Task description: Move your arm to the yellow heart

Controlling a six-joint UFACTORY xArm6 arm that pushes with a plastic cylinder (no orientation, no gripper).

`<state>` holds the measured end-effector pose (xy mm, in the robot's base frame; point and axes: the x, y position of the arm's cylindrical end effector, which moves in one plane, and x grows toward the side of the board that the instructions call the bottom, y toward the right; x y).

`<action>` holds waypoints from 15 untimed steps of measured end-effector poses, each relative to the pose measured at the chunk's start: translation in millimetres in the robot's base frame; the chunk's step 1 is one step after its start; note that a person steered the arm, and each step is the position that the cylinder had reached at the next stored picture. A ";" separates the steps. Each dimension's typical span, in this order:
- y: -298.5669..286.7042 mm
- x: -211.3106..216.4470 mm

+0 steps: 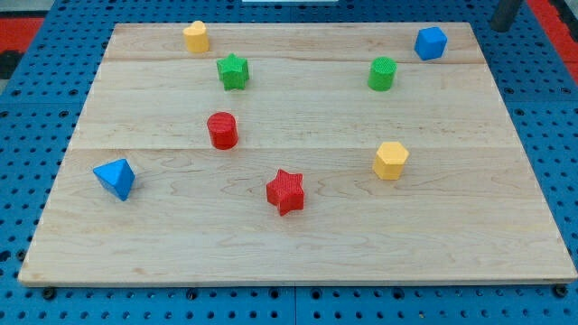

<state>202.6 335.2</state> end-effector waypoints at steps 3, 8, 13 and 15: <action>-13.8 -10.8; -122.5 -11.2; -256.4 -10.0; -304.1 -10.0</action>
<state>192.5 31.2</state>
